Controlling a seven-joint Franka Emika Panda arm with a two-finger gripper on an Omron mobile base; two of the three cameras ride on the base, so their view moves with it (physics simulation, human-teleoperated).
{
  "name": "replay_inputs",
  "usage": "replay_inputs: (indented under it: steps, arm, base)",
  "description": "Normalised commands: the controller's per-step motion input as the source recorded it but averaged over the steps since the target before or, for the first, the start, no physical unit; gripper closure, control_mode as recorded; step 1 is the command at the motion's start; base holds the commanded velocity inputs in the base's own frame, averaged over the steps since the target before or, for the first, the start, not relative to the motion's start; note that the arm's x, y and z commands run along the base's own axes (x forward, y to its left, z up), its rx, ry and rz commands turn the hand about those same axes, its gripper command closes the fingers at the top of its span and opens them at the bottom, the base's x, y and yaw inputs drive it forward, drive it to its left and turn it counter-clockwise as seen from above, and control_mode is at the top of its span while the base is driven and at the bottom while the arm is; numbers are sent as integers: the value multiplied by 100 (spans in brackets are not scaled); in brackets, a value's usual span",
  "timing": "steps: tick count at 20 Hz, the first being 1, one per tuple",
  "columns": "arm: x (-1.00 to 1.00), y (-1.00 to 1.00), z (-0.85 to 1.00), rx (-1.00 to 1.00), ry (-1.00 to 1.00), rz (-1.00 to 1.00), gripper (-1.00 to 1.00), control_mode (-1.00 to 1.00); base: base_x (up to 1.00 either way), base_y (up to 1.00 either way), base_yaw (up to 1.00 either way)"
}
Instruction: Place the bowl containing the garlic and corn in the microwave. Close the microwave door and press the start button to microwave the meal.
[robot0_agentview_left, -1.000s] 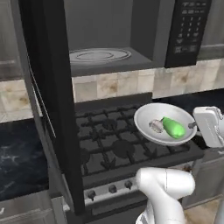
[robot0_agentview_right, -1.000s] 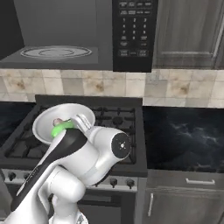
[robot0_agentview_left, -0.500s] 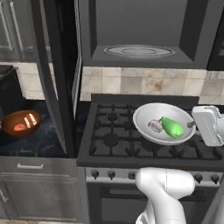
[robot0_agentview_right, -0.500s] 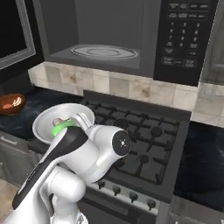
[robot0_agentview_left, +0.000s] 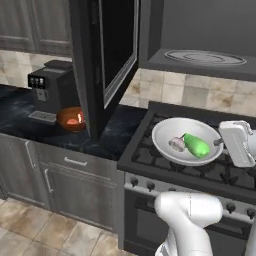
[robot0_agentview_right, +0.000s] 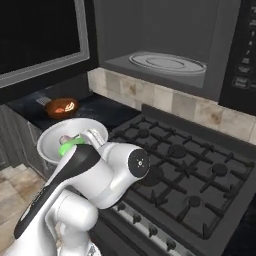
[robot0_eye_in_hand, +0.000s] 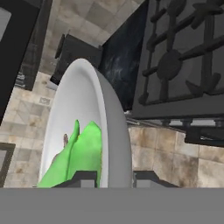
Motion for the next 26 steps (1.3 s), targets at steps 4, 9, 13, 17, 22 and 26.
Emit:
replay_inputs:
  steps: [4, 9, 13, 17, 22, 26]
  arm:
    - [0, 0, 0, 0, 0, 0, 100, 100]
    - [0, 0, 0, 0, 0, 0, 100, 100]
    - [0, 0, 0, 0, 0, 0, 100, 100]
    - [0, 0, 0, 0, 0, 0, 100, 100]
    - [0, 0, 0, 0, 0, 0, 100, 100]
    - [0, 0, 0, 0, 0, 0, 100, 100]
  base:
    - [14, -3, 43]
    - [0, -31, -3]
    - [0, -38, -33]
    - [0, -8, -42]
    - [-2, 5, -36]
    - [1, 13, -1]
